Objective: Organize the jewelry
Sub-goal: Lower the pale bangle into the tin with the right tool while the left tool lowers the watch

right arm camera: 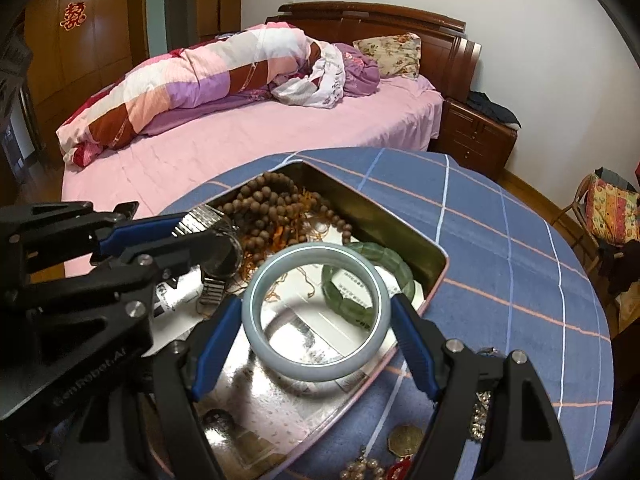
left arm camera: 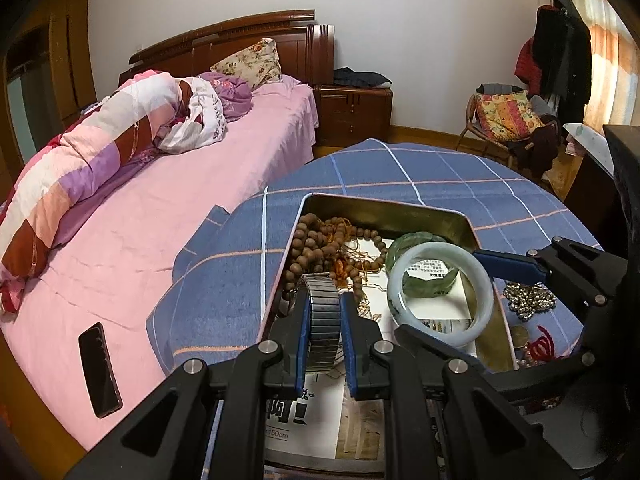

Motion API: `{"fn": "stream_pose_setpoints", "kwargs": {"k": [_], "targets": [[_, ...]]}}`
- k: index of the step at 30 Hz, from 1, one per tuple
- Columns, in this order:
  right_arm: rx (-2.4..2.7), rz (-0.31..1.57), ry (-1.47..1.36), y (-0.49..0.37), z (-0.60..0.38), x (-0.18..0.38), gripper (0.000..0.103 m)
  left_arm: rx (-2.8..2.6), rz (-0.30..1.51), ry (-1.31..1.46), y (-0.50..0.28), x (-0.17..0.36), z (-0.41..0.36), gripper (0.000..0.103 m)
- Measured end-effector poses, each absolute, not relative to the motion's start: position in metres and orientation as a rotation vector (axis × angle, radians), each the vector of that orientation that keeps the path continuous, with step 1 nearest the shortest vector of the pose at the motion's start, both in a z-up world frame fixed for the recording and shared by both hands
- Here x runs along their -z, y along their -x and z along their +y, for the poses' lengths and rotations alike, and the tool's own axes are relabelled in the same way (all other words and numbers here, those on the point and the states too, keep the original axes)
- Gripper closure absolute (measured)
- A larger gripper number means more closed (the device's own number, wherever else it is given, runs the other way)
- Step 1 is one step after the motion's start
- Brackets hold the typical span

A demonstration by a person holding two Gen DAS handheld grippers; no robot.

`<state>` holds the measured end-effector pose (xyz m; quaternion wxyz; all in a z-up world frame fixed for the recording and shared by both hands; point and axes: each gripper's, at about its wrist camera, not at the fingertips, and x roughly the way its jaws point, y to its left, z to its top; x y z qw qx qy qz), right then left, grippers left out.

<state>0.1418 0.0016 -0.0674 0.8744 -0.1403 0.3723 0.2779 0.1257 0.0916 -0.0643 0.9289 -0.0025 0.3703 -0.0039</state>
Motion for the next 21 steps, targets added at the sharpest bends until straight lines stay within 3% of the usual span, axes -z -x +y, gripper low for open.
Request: {"fn": "stream_pose_setpoints", "kwargs": {"k": [17,21], "targets": [[-0.59,0.787,0.333,-0.1418,0.0102,0.0713,0.025,0.004,0.777,0.013,-0.1261,0.0693,0.097,0.088],[-0.572,0.771,0.343,-0.1407,0.01,0.0688,0.017,0.004,0.78,0.018,-0.1263,0.0683,0.0984,0.088]]}}
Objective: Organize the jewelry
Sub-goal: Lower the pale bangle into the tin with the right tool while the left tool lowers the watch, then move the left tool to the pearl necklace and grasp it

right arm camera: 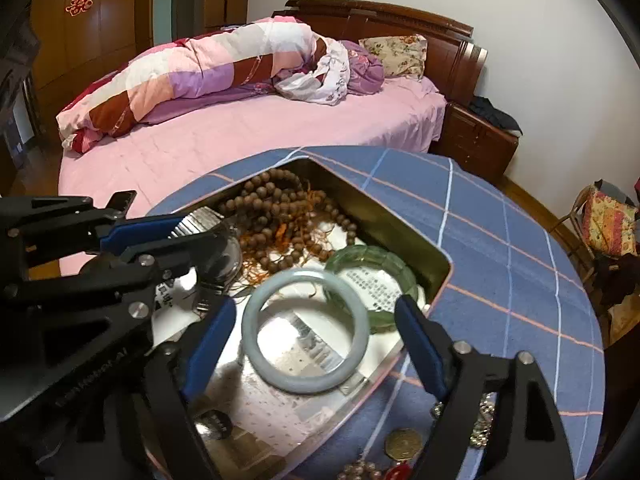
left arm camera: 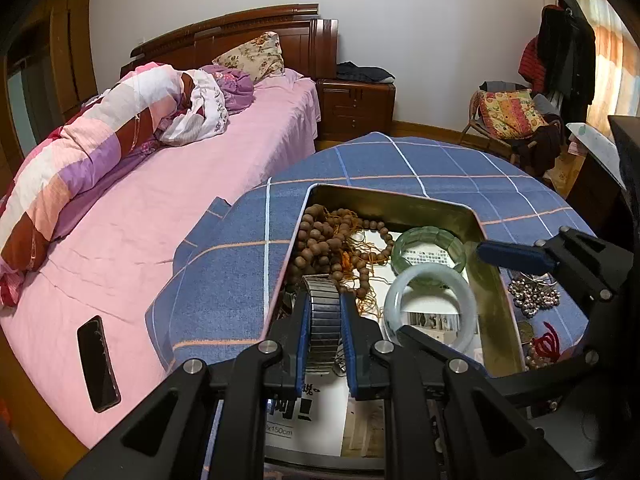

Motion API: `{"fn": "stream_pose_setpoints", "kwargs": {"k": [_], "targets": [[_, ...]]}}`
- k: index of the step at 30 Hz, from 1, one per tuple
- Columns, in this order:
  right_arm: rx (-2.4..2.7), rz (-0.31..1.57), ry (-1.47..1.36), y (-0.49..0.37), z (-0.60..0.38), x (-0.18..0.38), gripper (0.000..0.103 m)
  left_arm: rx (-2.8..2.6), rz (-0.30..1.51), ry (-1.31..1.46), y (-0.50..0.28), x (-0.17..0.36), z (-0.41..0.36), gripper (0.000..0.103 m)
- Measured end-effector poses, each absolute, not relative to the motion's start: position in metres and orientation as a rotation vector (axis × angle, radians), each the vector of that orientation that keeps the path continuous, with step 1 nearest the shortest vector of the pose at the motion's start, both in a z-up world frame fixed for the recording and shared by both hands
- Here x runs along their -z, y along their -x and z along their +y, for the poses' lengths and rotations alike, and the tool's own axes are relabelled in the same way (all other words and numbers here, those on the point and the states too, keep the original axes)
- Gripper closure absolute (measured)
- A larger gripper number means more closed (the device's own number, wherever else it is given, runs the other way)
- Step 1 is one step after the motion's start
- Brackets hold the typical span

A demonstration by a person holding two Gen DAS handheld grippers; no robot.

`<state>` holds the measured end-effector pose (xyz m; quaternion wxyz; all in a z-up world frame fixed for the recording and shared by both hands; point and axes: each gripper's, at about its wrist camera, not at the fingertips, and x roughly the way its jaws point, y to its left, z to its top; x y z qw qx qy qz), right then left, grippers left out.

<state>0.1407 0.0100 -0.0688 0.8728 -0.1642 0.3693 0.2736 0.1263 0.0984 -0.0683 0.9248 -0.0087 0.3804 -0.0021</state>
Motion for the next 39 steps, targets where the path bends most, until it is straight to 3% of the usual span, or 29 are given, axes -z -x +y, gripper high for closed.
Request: {"fn": "stream_pose_setpoints", "kwargs": {"k": [2,3,4,7,8,28,39], "targets": [[-0.568,0.767,0.342,-0.14,0.009,0.067,0.016,0.004,0.775,0.013,-0.125,0.066,0.097,0.085],[-0.565,0.766,0.341,-0.14,0.008,0.067,0.016,-0.001,0.772,0.01,-0.125,0.065,0.096,0.078],[-0.565,0.765,0.34,-0.14,0.008,0.067,0.016,-0.006,0.767,0.01,-0.124,0.063,0.096,0.065],[-0.564,0.764,0.336,-0.139,0.006,0.067,0.016,-0.007,0.743,0.016,-0.121,0.057,0.095,0.047],[-0.565,0.764,0.335,-0.139,0.005,0.067,0.016,-0.015,0.734,0.007,-0.119,0.056,0.094,0.045],[-0.561,0.72,0.296,-0.123,-0.018,0.049,0.01,-0.047,0.668,0.066,-0.098,0.028,0.092,0.042],[-0.397,0.75,0.195,-0.103,-0.121,0.049,0.008,0.043,0.686,-0.003,-0.074,0.031,0.044,0.043]]}}
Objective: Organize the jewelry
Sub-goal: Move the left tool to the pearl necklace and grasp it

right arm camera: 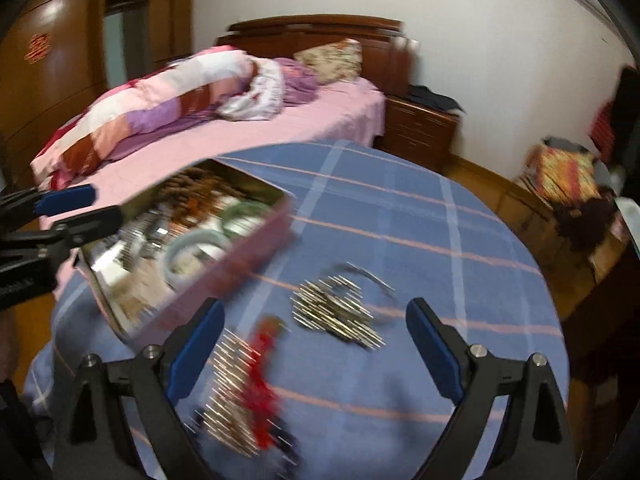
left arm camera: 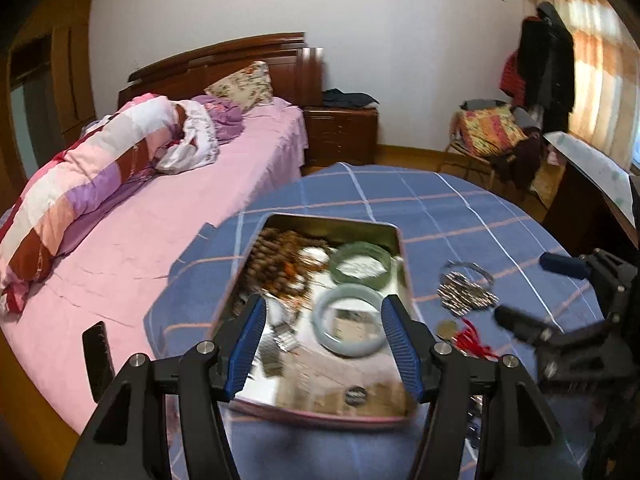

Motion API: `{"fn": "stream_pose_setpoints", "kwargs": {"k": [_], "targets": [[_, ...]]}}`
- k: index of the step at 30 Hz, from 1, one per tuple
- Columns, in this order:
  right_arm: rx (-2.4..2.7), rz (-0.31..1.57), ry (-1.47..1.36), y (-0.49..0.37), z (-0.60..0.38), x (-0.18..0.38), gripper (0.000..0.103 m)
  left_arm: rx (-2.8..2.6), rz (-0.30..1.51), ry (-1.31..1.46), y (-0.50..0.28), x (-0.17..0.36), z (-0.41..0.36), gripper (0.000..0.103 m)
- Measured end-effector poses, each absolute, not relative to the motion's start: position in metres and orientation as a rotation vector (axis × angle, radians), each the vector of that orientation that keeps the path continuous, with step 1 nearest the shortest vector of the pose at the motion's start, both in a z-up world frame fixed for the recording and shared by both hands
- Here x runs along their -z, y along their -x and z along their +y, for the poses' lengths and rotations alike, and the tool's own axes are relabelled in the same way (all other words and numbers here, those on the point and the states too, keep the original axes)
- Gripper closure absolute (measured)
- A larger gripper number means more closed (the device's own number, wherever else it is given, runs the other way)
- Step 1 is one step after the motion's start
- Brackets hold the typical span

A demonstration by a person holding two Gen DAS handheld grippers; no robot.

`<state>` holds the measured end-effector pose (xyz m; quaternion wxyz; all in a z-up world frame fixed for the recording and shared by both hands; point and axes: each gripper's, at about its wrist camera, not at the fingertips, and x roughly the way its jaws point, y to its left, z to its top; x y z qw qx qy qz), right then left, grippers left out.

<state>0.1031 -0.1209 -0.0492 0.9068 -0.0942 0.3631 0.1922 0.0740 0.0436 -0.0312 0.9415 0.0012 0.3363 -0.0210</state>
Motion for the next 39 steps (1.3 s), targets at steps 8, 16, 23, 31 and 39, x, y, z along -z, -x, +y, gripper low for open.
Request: {"fn": "stream_pose_setpoints", "kwargs": {"k": [8,16,23,31,39], "targets": [[-0.306,0.807,0.119,-0.087,-0.175,0.072,0.008,0.12,0.72,-0.04,-0.052,0.042,-0.001,0.043],[-0.311,0.818,0.111,-0.078,-0.184,0.084,0.008,0.167,0.741,-0.114,-0.048,0.053,-0.042,0.043],[-0.304,0.813,0.099,-0.077,-0.195,0.088,0.008,0.211,0.829,-0.13,-0.061,0.077,-0.062,0.059],[-0.303,0.812,0.096,-0.076,-0.196,0.091,0.008,0.251,0.906,-0.08,-0.073,0.096,-0.069,0.067],[-0.299,0.805,0.097,-0.076,-0.197,0.09,0.008,0.284,0.854,-0.128,-0.061,0.084,-0.072,0.09]]}}
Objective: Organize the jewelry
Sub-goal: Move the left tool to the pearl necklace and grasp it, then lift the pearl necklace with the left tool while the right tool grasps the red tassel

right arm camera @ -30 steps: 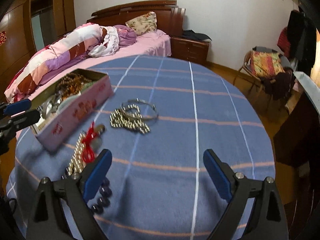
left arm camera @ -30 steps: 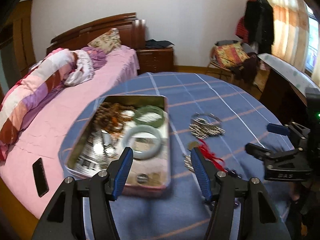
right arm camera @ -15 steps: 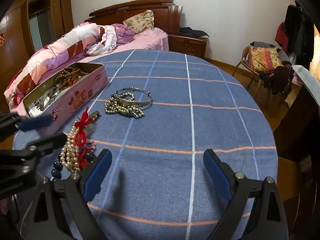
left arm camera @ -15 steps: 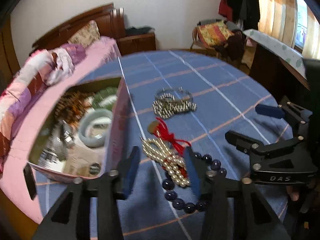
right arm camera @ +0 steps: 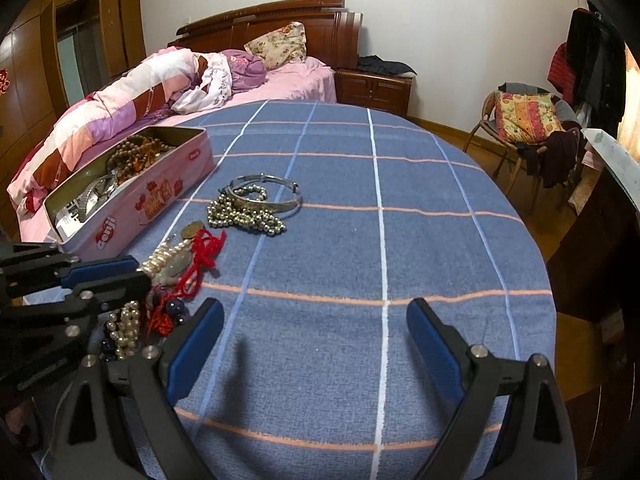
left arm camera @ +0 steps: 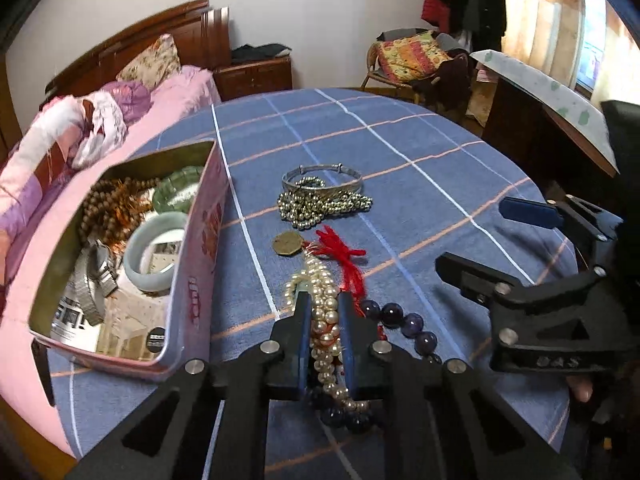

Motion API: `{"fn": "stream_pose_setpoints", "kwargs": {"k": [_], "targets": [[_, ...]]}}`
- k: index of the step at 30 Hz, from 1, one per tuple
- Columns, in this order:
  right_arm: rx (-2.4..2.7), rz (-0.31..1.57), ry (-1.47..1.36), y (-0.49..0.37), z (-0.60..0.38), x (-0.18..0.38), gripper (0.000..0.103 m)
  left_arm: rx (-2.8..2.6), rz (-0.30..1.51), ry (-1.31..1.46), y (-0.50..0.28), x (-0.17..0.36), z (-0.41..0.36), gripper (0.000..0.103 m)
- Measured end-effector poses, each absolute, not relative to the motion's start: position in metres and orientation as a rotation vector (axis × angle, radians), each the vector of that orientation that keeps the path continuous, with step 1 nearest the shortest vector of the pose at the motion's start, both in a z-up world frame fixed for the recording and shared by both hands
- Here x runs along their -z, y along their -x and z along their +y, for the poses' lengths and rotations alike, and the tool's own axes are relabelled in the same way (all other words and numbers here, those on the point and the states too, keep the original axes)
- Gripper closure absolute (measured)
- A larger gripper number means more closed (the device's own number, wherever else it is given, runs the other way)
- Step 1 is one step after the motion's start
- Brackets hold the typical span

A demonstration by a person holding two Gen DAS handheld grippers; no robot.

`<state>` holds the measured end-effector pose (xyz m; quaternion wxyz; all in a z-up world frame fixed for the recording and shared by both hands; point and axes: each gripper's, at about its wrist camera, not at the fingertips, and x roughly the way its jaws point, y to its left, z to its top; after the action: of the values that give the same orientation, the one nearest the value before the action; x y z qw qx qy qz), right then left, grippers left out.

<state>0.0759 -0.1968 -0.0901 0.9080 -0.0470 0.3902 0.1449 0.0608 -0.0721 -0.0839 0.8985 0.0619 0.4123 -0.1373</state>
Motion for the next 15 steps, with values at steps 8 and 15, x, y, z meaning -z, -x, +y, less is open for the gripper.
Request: {"fn": "stream_pose_setpoints", "kwargs": {"k": [8,15], "targets": [[-0.322,0.795,0.088,-0.077,-0.191,0.08,0.009,0.262,0.746,-0.116,-0.048,0.051,-0.051,0.103],[-0.333,0.817,0.117,-0.084,-0.17,0.078,0.018,0.263,0.784,-0.081,-0.057,0.06,-0.046,0.103]]}}
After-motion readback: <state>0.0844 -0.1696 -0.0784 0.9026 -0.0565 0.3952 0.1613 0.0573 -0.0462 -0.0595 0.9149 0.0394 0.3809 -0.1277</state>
